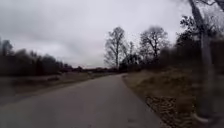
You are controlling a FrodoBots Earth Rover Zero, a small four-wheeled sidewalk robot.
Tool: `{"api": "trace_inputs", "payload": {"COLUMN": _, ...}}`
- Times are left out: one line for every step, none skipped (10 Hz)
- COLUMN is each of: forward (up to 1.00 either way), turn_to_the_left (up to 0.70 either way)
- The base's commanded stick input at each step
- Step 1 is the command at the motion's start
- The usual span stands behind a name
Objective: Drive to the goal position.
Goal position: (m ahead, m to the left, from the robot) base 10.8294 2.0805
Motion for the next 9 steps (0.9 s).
{"api": "trace_inputs", "payload": {"forward": 1.00, "turn_to_the_left": 0.33}}
{"api": "trace_inputs", "payload": {"forward": 1.00, "turn_to_the_left": 0.38}}
{"api": "trace_inputs", "payload": {"forward": 1.00, "turn_to_the_left": 0.40}}
{"api": "trace_inputs", "payload": {"forward": 1.00, "turn_to_the_left": 0.00}}
{"api": "trace_inputs", "payload": {"forward": 1.00, "turn_to_the_left": 0.00}}
{"api": "trace_inputs", "payload": {"forward": 1.00, "turn_to_the_left": 0.00}}
{"api": "trace_inputs", "payload": {"forward": 1.00, "turn_to_the_left": 0.00}}
{"api": "trace_inputs", "payload": {"forward": 1.00, "turn_to_the_left": 0.00}}
{"api": "trace_inputs", "payload": {"forward": 1.00, "turn_to_the_left": 0.00}}
